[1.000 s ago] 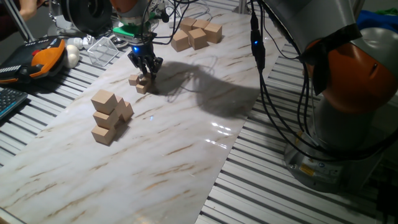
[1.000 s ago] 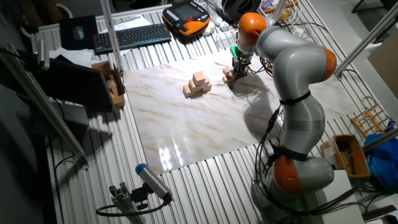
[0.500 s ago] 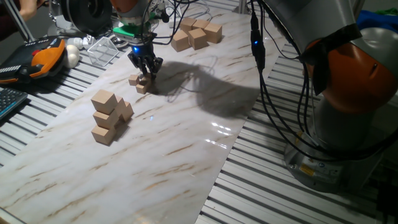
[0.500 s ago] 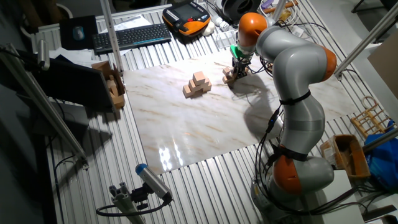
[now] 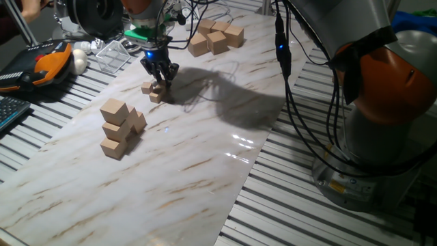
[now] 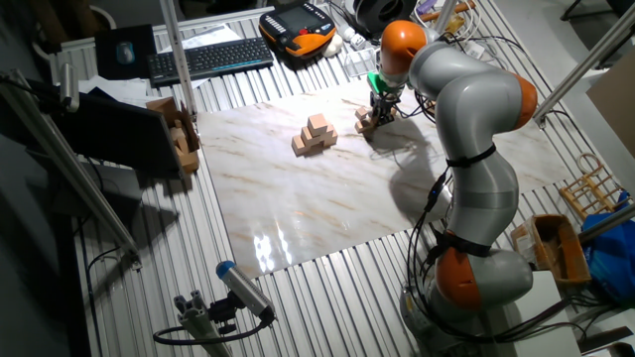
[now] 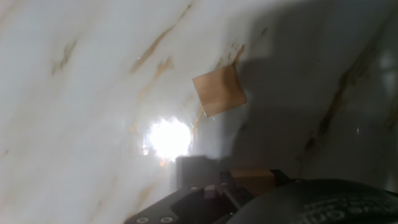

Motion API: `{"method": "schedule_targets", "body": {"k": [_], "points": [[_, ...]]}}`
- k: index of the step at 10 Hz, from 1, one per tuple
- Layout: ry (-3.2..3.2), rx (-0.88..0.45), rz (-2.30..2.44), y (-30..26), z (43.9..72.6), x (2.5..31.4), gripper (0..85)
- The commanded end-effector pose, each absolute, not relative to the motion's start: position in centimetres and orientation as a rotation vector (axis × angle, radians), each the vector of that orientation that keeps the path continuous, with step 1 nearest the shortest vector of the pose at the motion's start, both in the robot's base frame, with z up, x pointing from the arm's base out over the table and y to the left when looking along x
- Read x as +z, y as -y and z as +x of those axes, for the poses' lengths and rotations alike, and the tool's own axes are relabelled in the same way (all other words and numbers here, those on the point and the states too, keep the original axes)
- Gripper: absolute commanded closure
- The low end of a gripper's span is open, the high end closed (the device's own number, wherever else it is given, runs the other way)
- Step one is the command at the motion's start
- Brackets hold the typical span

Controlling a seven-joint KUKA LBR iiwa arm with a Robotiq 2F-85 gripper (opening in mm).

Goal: Stack the blocks into a pyramid shape

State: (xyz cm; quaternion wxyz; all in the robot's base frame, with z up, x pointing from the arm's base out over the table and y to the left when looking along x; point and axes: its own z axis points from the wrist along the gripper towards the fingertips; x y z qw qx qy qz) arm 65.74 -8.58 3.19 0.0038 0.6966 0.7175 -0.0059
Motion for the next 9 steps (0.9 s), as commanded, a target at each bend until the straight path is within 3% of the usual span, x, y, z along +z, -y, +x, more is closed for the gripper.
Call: {"method": "schedule_targets", "body": {"k": [1, 9], "points": [[-2.249, -0.018, 2.183, 8.58, 65.73, 3.19, 85.0], [-2.246, -0.013, 2.181, 8.57, 65.65, 3.09, 85.0]]}}
